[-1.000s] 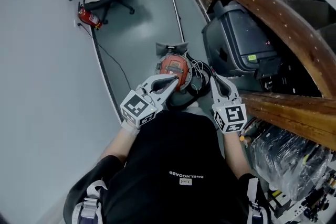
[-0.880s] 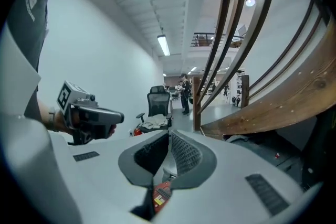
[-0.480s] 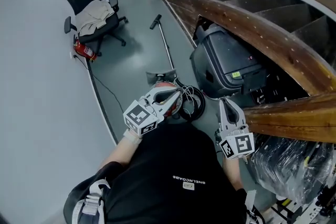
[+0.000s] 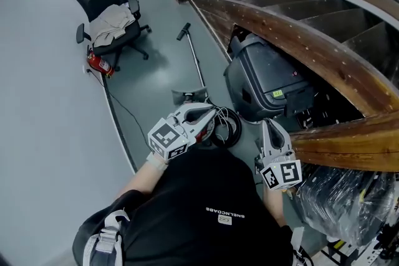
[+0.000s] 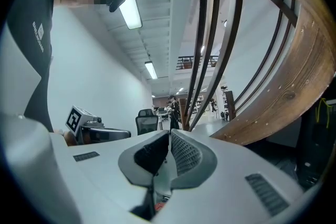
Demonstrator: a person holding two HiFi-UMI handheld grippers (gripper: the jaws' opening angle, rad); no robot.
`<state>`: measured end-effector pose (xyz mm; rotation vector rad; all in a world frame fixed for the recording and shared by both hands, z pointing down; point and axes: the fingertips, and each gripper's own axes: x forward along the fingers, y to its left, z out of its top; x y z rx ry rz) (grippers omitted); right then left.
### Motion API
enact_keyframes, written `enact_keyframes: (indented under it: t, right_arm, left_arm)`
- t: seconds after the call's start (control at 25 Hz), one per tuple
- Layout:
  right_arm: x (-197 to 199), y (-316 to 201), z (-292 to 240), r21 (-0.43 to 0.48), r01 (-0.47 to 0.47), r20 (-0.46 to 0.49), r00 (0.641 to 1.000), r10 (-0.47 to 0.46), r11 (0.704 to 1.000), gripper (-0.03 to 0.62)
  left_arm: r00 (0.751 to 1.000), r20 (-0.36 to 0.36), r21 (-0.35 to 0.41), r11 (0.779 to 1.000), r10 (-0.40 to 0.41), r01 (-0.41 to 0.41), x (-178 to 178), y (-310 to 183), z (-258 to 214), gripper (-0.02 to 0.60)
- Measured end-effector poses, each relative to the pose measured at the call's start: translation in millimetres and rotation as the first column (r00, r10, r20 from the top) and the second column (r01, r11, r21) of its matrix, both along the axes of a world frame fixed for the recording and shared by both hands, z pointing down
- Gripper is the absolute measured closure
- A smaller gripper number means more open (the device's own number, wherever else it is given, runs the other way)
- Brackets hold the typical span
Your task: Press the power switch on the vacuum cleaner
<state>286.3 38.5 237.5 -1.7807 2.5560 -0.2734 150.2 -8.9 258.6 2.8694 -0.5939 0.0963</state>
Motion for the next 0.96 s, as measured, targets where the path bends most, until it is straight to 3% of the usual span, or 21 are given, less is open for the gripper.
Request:
enact_keyframes:
  t: [0.96]
  right_arm:
    - [-4, -15, 15, -0.007, -0.012, 0.058, 0.998, 0.012, 1.0, 0.559]
  left_arm:
    - [0.998, 0.06, 0.014, 1.0, -0.015, 0.015, -17, -14, -10, 0.566]
